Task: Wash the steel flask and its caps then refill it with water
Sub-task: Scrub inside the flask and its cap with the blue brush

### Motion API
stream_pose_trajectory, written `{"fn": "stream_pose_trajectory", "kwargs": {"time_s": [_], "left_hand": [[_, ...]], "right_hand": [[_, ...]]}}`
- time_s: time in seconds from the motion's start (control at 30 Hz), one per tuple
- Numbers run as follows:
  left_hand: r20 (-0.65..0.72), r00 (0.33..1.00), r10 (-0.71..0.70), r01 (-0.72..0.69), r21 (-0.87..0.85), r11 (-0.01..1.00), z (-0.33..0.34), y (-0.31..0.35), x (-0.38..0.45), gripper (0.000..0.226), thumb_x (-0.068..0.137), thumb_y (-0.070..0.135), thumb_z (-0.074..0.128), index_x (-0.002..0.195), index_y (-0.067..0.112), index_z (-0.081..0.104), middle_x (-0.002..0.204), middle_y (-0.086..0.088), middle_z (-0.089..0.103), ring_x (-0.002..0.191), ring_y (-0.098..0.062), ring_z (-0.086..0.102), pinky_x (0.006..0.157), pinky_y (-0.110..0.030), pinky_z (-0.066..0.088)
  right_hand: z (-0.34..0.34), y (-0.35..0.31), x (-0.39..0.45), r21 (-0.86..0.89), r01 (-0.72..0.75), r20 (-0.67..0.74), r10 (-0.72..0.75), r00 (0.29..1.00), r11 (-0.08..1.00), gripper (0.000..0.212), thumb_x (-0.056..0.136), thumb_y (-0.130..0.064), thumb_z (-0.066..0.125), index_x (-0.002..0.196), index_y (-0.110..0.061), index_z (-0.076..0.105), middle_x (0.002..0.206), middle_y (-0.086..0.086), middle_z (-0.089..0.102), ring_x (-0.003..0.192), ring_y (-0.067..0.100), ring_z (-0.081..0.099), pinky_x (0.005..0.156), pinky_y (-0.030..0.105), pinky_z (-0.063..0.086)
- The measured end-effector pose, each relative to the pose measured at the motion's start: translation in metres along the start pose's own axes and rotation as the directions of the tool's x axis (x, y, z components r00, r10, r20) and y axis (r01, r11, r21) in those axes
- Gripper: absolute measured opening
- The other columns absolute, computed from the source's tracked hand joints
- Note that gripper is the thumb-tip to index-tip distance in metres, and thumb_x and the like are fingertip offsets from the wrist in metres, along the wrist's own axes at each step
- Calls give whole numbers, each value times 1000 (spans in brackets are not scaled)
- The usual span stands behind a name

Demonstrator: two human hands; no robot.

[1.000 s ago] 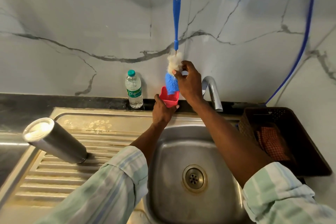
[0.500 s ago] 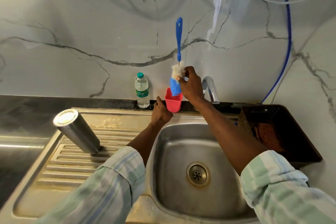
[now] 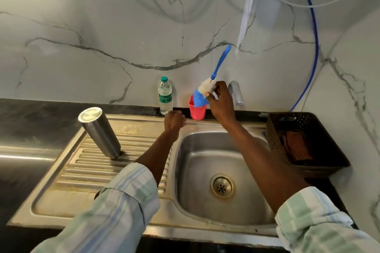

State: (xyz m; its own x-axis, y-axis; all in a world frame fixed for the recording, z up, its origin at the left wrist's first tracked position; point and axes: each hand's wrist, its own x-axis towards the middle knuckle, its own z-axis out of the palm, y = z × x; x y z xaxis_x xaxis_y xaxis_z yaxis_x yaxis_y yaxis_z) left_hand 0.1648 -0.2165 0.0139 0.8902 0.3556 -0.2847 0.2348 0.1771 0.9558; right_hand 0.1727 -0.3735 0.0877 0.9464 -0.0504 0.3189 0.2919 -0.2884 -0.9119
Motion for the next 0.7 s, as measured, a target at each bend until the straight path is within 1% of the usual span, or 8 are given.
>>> {"fn": "stream_pose_trajectory", "kwargs": {"time_s": [0.07,0.13,0.23,0.33,0.4,0.47,0.6,0.7], "left_hand": [[17,991,-131,132,-143,981,-10,-3,-6,17,99,3,41,90,7,54,80,-15,60,69,-25,60,68,-34,54],[52,983,-174,180,-150,972,-20,-8,-13,15,100,5,42,93,5,56,82,-15,61,72,-25,62,68,-34,56],[55,979,-198,203,-109,973,-37,-20,-24,20,98,-3,37,101,1,56,86,-17,62,75,-27,64,69,-34,56],[1,978,-209,208,-109,972,-51,-30,-32,22,99,0,37,90,2,57,85,-17,62,75,-27,64,69,-35,57],[-53,978,-203,195,-128,973,-60,-35,-36,22,99,2,38,87,3,57,84,-17,61,73,-27,63,68,-33,57],[-91,976,-197,185,-132,974,-69,-39,-41,22,99,2,38,88,3,57,81,-16,60,70,-25,62,66,-31,56],[-129,975,-180,167,-106,980,-84,-43,-53,20,96,1,45,84,4,59,79,-15,62,68,-24,62,64,-30,55],[-171,977,-125,122,-28,992,-99,-44,-61,20,92,-3,48,82,4,64,76,-14,63,67,-25,61,62,-30,55]], "right_hand": [[1,5,-14,122,-68,18,67,998,990,28,88,-15,70,109,-19,51,115,0,66,110,16,62,92,44,55],[1,9,-29,295,-167,53,159,986,941,26,87,-7,68,102,-20,52,112,1,66,111,21,63,90,49,55],[2,11,-57,545,-326,154,291,944,772,25,91,7,58,106,-11,51,110,6,62,107,28,63,81,42,59],[3,17,-79,707,-390,242,316,917,591,36,89,13,53,120,-7,50,114,9,60,109,31,62,77,39,60],[4,15,-91,757,-423,285,330,900,499,36,89,14,49,115,-11,53,113,9,61,106,30,64,79,42,60],[7,9,-101,787,-444,311,346,885,429,32,89,14,43,104,-12,55,103,9,63,97,29,65,81,43,59],[17,7,-117,851,-473,373,373,850,228,28,91,2,34,100,-4,60,94,15,68,94,34,63,78,43,60],[24,10,-125,851,-513,431,402,808,117,31,97,-26,39,102,-6,63,100,18,69,97,36,65,82,49,57]]}}
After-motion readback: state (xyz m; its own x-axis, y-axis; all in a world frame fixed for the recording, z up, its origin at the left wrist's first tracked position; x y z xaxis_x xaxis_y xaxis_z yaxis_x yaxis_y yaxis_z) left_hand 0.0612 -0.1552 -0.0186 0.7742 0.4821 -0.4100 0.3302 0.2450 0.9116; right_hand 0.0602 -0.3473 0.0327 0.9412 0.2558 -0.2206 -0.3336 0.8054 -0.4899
